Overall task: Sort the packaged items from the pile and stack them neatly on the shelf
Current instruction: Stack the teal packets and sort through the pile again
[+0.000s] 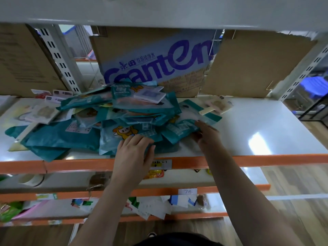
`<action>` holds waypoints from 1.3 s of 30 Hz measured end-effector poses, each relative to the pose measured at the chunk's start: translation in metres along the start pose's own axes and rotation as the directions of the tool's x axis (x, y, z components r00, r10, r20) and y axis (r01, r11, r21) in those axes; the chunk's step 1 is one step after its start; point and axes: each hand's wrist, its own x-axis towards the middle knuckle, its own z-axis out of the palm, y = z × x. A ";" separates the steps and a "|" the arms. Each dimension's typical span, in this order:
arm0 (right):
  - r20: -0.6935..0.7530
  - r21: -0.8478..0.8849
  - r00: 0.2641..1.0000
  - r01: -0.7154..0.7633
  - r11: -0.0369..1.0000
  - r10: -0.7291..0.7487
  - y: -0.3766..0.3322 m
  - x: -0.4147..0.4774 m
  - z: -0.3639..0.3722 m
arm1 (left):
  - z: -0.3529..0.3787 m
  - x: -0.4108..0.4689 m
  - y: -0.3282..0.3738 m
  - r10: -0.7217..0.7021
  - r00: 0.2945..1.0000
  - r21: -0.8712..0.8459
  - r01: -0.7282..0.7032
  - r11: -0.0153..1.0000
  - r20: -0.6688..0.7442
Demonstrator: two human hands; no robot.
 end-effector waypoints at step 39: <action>-0.029 -0.322 0.968 0.227 0.919 -0.250 -0.019 -0.039 -0.081 | -0.016 0.013 -0.052 -0.682 0.697 -0.560 0.664 0.495 0.223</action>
